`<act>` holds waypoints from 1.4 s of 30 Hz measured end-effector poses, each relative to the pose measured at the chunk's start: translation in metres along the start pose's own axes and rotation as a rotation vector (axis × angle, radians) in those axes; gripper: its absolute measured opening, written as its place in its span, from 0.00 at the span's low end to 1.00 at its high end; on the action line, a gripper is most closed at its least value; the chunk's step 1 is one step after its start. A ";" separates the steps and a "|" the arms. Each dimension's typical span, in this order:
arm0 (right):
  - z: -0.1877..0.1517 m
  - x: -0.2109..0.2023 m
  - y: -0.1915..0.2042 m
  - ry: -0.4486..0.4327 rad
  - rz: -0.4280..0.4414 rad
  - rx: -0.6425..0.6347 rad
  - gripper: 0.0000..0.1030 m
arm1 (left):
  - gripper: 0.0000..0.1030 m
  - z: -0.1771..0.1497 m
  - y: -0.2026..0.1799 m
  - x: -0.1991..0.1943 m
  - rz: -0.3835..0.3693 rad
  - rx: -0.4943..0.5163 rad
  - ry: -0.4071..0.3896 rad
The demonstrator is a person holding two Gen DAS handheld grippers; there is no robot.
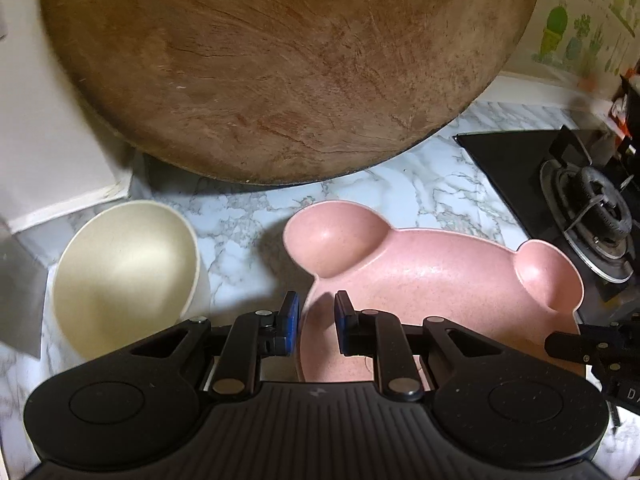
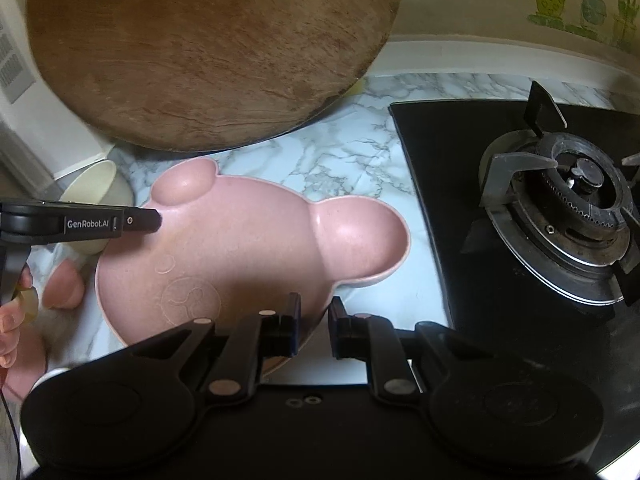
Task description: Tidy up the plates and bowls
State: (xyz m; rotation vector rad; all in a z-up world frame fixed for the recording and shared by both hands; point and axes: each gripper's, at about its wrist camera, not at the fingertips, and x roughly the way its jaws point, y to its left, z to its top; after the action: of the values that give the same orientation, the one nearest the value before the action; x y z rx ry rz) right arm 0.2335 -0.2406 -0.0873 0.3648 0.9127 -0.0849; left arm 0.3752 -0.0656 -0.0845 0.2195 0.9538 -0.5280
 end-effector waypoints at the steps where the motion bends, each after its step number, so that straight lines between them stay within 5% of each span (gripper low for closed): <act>1: -0.001 -0.004 0.001 -0.003 0.009 -0.010 0.14 | 0.18 -0.002 0.000 -0.005 0.002 -0.007 -0.004; 24: -0.031 -0.076 0.032 -0.022 0.199 -0.243 0.14 | 0.18 -0.091 0.001 -0.140 0.129 -0.182 -0.122; 42: -0.081 -0.077 0.064 0.027 0.235 -0.355 0.14 | 0.18 -0.151 0.022 -0.153 0.176 -0.241 -0.068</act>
State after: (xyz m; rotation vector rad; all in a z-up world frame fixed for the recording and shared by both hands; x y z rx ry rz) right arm 0.1391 -0.1587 -0.0538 0.1406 0.8856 0.2956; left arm 0.2072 0.0644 -0.0458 0.0667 0.9128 -0.2540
